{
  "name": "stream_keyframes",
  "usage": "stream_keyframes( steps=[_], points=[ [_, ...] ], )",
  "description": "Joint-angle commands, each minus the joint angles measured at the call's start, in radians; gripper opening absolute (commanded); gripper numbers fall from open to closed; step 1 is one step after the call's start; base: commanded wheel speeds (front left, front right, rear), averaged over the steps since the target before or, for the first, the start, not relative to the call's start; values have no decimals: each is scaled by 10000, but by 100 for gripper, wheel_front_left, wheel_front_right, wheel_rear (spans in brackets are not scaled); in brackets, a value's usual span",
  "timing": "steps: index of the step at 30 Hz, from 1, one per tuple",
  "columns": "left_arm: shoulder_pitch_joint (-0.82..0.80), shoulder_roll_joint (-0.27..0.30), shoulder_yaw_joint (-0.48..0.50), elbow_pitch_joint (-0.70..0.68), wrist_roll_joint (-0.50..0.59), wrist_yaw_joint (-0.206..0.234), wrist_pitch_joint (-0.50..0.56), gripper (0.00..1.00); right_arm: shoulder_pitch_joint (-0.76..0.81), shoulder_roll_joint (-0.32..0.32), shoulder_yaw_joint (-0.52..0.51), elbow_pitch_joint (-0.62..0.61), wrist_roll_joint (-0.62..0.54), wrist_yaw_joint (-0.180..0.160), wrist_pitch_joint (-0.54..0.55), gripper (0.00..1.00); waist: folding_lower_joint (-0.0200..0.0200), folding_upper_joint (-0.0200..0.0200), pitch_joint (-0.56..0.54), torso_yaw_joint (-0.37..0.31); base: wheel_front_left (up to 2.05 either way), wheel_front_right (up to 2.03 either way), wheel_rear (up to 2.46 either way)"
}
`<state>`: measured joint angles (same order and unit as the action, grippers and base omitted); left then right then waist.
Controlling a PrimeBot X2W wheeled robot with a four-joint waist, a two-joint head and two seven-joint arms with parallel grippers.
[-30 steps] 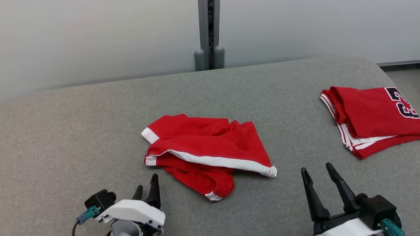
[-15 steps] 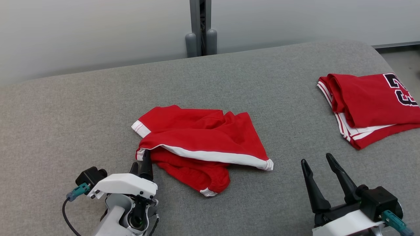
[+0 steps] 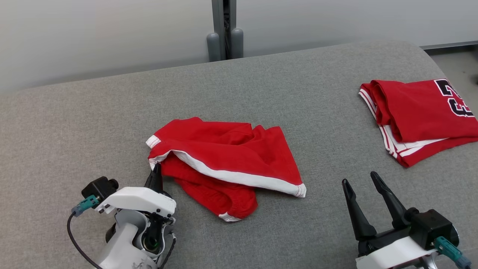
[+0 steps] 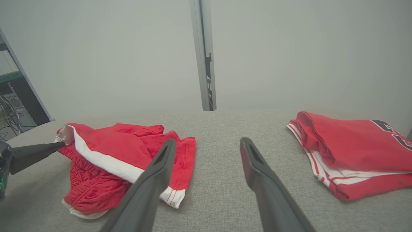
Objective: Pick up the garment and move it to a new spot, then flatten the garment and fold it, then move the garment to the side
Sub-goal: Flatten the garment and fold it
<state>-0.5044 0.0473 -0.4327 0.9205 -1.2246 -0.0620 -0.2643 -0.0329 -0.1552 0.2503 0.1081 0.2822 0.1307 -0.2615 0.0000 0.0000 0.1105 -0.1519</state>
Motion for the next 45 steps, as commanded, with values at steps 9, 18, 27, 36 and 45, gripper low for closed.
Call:
stream_keyframes(
  steps=[9,18,27,36,45],
  points=[
    [220,56,451,-1787,4292,191,-4,0,131,148,42,162,48,3,-40,100,0,0,-426,92,0,0,0],
    [-980,747,-1677,-2350,8194,334,126,0,293,379,110,262,54,3,-41,100,0,0,-1019,-57,0,0,0],
    [-2912,1481,-2817,-3654,9802,258,1476,0,433,570,23,303,28,3,-41,100,0,0,-1349,-368,0,0,0],
    [-4179,1075,-3345,-5503,10165,121,2969,0,359,682,-1,284,5,3,-42,100,0,0,-1534,-875,0,0,0],
    [-3324,1162,-3330,-5431,9526,613,5240,0,311,755,-4,241,52,3,-40,100,0,0,-1462,-1425,0,0,0]
  ],
)
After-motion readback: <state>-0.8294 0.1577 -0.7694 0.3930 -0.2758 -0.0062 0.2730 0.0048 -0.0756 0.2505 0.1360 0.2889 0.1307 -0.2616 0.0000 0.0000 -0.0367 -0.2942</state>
